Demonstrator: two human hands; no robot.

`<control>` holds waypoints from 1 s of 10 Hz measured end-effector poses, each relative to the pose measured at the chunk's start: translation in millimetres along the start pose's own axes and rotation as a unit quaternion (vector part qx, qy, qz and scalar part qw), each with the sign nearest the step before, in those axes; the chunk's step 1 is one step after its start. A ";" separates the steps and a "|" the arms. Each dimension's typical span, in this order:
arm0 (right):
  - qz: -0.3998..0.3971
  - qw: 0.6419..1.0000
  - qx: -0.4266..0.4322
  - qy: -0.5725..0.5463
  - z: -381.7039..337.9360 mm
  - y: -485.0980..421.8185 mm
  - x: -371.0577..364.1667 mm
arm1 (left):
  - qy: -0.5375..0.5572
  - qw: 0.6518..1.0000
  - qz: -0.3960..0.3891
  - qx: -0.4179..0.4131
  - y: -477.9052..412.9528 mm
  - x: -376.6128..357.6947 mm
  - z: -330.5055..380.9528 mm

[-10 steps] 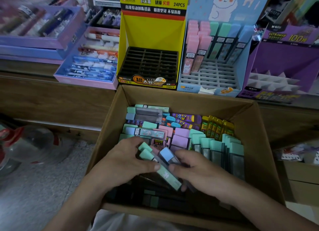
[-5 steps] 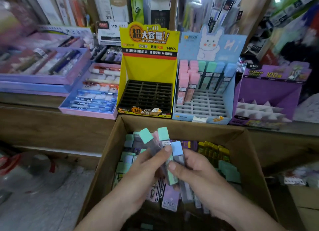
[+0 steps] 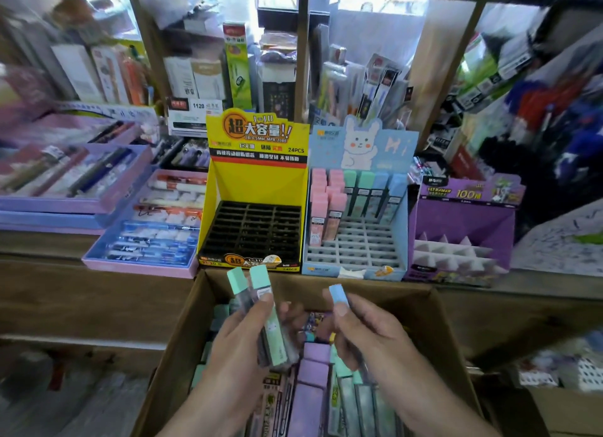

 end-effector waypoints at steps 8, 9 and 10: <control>0.117 0.951 0.153 0.243 -88.5 -13.0 62.0 | -0.134 0.987 0.085 0.021 9.2 -17.8 4.5; 0.134 0.935 0.171 0.281 -111.3 -16.9 74.3 | -0.160 0.986 0.043 0.035 16.8 -17.9 9.9; 0.152 0.920 0.186 0.309 -132.0 -24.3 86.6 | -0.035 0.998 0.001 0.054 26.7 -22.5 6.2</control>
Point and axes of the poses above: each hand's wrist, its own y-axis away from the middle knuckle, its own x-axis out of the back of the hand, z = x × y, the point moved 3 cm from there along -y, towards the middle knuckle, and after that the axes turned 15 degrees about -z, right-handed, at the moved point
